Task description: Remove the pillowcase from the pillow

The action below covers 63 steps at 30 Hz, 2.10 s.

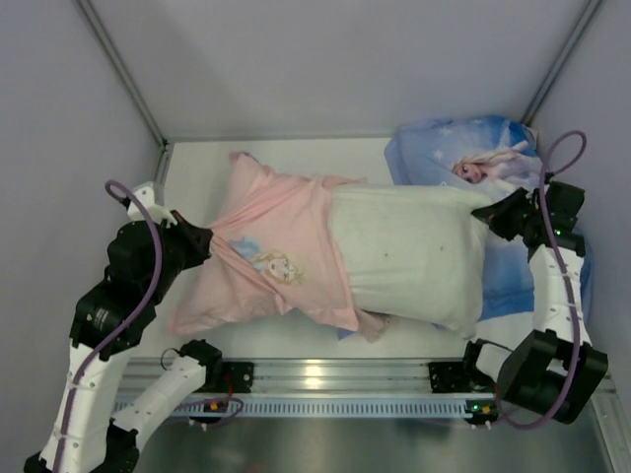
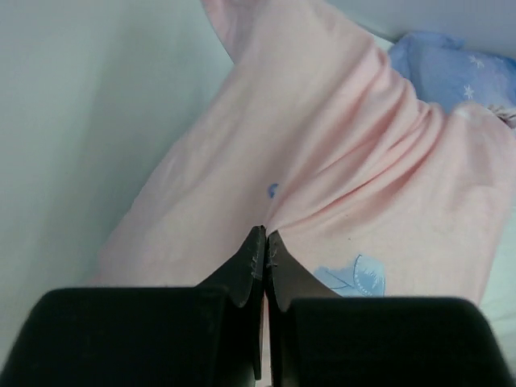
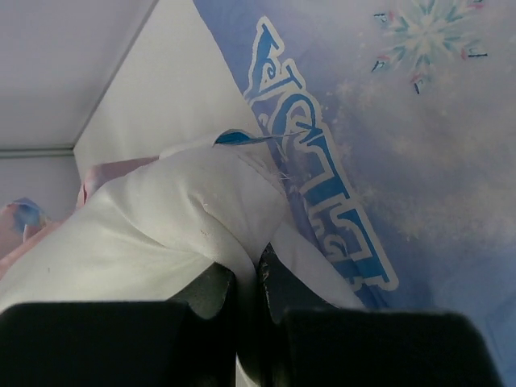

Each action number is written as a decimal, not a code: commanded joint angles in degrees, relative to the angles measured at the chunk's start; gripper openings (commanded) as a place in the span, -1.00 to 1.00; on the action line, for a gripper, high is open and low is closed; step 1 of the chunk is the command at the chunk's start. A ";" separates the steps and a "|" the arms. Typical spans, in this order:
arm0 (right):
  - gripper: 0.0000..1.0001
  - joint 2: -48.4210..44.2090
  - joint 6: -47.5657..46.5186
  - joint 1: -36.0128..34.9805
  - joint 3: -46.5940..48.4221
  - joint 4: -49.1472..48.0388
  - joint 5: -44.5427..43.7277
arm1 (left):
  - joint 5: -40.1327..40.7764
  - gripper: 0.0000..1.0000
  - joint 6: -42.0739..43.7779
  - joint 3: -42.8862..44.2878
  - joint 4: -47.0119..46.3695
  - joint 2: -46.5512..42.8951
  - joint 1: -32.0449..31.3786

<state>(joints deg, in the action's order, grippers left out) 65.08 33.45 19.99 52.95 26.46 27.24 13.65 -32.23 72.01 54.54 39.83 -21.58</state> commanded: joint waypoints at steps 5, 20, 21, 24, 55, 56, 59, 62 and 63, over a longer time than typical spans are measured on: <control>-1.00 -3.29 2.22 11.21 4.18 -8.44 1.05 | 7.37 -1.00 2.26 -2.38 1.72 -0.20 0.75; -1.00 1.10 9.62 13.59 15.96 -10.99 3.08 | -17.35 0.98 3.22 -17.77 -14.20 12.45 0.75; -1.00 1.54 9.53 13.59 16.13 -10.99 2.12 | -16.21 0.98 2.96 -18.21 -14.03 14.03 0.75; -1.00 3.38 8.30 13.67 16.48 -10.90 0.54 | -17.24 0.98 2.00 -20.58 -14.20 15.97 0.75; -1.00 5.06 11.11 14.82 15.96 -15.03 5.89 | -32.46 -1.00 -11.98 -41.34 -33.37 16.68 0.75; -1.00 4.97 11.11 14.82 15.96 -15.03 5.89 | -32.11 -1.00 -11.98 -41.16 -32.84 15.20 0.75; -1.00 4.79 10.76 14.82 15.70 -14.94 5.54 | -29.31 -1.00 -12.24 -37.74 -26.35 10.03 0.75; -1.00 4.97 10.76 14.82 15.43 -14.94 4.92 | -18.45 -1.00 -10.50 -29.93 -16.80 2.04 0.75; -1.00 5.14 11.19 14.82 15.43 -15.03 4.92 | -15.35 -1.00 -9.70 -27.04 -14.14 0.17 0.84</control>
<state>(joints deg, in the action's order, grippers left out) 71.31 43.11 33.56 65.78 18.81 32.64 -11.73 -43.40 35.86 32.75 47.37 -21.08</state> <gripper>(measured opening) 0.040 0.009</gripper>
